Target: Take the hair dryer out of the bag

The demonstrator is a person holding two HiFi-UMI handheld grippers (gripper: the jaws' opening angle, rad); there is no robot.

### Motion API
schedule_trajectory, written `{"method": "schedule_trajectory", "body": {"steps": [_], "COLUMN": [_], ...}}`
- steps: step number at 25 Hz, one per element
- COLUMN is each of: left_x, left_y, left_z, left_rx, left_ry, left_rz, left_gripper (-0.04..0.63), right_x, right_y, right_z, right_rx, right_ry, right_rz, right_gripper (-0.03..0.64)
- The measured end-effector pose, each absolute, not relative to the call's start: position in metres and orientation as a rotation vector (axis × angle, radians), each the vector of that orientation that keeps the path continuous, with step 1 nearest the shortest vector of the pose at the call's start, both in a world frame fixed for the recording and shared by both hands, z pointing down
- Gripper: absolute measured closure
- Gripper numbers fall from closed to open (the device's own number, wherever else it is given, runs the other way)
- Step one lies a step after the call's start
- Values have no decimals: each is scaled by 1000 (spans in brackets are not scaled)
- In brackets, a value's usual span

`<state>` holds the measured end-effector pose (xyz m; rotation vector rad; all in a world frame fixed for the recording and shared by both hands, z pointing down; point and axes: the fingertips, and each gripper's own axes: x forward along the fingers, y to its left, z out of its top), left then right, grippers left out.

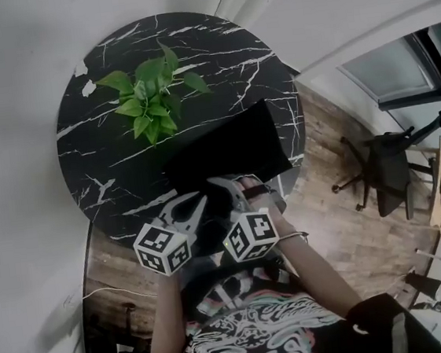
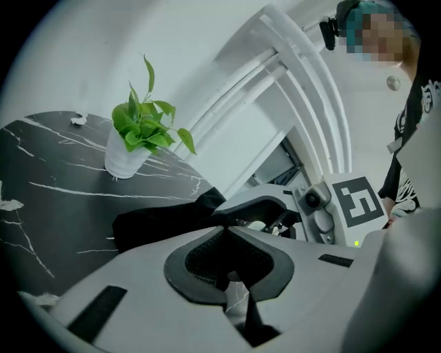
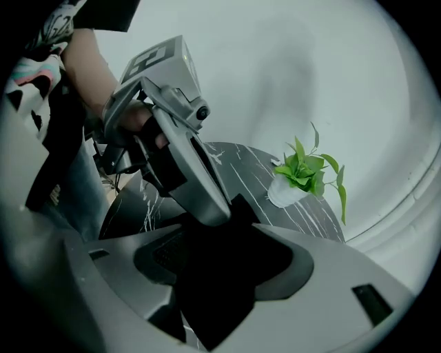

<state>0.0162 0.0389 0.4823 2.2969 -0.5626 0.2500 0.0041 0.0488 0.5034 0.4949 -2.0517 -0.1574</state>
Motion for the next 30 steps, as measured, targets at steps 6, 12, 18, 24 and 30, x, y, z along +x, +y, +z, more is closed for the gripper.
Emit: {"method": "schedule_trajectory", "body": {"steps": [6,12,18,24,30], "left_x": [21,26,22,14,4], "left_y": [43,42,49,49,49], "left_z": [482,477,480,481,489], "left_rx": [2329,2403,2464,2449,2494], "left_ry": [-534,-530,-504,-489,-503], "left_rz": [275,303,386,379,448], "left_gripper": [569,568,566,564,561], "right_x": [6,10,11,12,15], "right_y": [44,46,49,48,48], "right_z": [509,507,509,507,507], "right_rx": [518,543,548,564,594], "right_ry": [-2020,-2034,-2032,-2036,-2027], "right_rz": [-175,-147,-129,-117,-81], "right_gripper": [433,560,572,577,577]}}
